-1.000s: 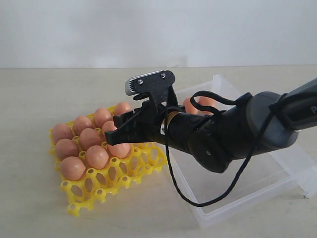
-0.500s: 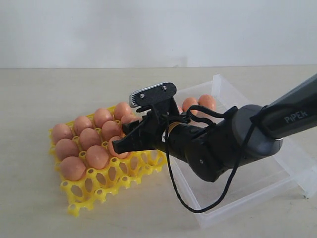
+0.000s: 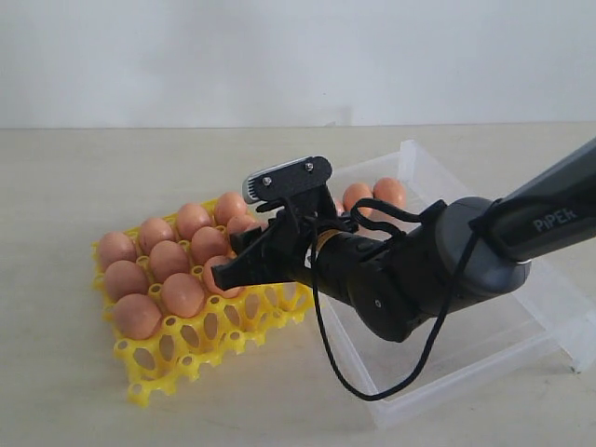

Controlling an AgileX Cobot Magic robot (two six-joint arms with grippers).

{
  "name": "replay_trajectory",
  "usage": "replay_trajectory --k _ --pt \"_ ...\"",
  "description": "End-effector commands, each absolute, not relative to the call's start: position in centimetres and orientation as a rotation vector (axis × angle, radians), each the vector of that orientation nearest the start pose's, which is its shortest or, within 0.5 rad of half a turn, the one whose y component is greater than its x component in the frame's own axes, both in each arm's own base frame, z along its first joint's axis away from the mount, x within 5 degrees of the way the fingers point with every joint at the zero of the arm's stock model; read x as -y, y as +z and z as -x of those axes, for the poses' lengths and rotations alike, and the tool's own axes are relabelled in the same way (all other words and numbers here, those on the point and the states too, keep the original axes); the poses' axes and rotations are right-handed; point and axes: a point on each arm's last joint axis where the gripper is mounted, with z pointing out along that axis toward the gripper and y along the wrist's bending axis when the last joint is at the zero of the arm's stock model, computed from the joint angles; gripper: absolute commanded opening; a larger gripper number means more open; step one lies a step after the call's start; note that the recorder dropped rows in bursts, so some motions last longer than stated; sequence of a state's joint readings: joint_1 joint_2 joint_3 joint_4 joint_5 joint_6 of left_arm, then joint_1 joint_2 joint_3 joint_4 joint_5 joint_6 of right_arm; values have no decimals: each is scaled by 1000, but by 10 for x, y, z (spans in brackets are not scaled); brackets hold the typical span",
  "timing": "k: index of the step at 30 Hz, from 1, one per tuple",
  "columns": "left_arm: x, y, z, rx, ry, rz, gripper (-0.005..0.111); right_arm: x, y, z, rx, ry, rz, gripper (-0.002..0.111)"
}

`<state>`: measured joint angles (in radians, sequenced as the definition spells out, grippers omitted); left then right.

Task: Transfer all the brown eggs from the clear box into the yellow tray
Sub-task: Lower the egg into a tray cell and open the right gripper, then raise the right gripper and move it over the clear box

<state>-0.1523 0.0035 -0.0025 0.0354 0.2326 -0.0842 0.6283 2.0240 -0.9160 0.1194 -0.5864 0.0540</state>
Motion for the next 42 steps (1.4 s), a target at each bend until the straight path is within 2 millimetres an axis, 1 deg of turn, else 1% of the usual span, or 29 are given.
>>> replay_trajectory --k 1,7,11,13,15,17,21,23,24,25,27,28,29,30,31,32,33,34,35,37,38,39,42 --pt "8 193 -55 -1709 -144 -78 4 -224 120 -321 -1981 426 437 48" --pt "8 193 -55 -1709 -144 -78 4 -224 120 -321 -1981 426 437 59" --pt "8 193 -55 -1709 -144 -78 4 -224 120 -321 -1984 432 427 59" --pt "8 193 -55 -1709 -144 -78 4 -224 126 -321 -1977 449 405 59" --pt "8 193 -55 -1709 -144 -78 4 -224 136 -320 -1967 474 374 59" --pt "8 193 -55 -1709 -144 -78 4 -223 153 -318 -1952 499 349 59" --pt "8 193 -55 -1709 -144 -78 4 -218 198 -310 -1904 532 335 59" --pt "8 193 -55 -1709 -144 -78 4 -213 222 -302 -1897 536 348 59" --pt "8 193 -55 -1709 -144 -78 4 -211 231 -299 -1891 529 361 57" --pt "8 193 -55 -1709 -144 -78 4 -208 239 -295 -1885 512 384 53" --pt "8 193 -55 -1709 -144 -78 4 -203 252 -291 -1859 450 444 39" --pt "8 193 -55 -1709 -144 -78 4 -197 255 -292 -1857 415 452 27" --pt "8 193 -55 -1709 -144 -78 4 -193 255 -294 -1859 383 457 19" --pt "8 193 -55 -1709 -144 -78 4 -185 255 -299 -1874 366 415 12" --pt "8 193 -55 -1709 -144 -78 4 -173 256 -307 -1902 362 327 5" --pt "8 193 -55 -1709 -144 -78 4 -160 254 -317 -1952 368 223 0" --pt "8 193 -55 -1709 -144 -78 4 -148 252 -326 -2012 385 133 0" --pt "8 193 -55 -1709 -144 -78 4 -131 253 -341 -2069 390 48 1" --pt "8 193 -55 -1709 -144 -78 4 -121 251 -349 -2136 403 25 2" --pt "8 193 -55 -1709 -144 -78 4 -99 252 -372 -2268 409 38 5" --pt "8 193 -55 -1709 -144 -78 4 -92 252 -381 -2320 411 67 7" --pt "8 193 -55 -1709 -144 -78 4 -85 257 -392 -2370 422 101 7" --pt "8 193 -55 -1709 -144 -78 4 -70 249 -417 -2548 441 167 7"
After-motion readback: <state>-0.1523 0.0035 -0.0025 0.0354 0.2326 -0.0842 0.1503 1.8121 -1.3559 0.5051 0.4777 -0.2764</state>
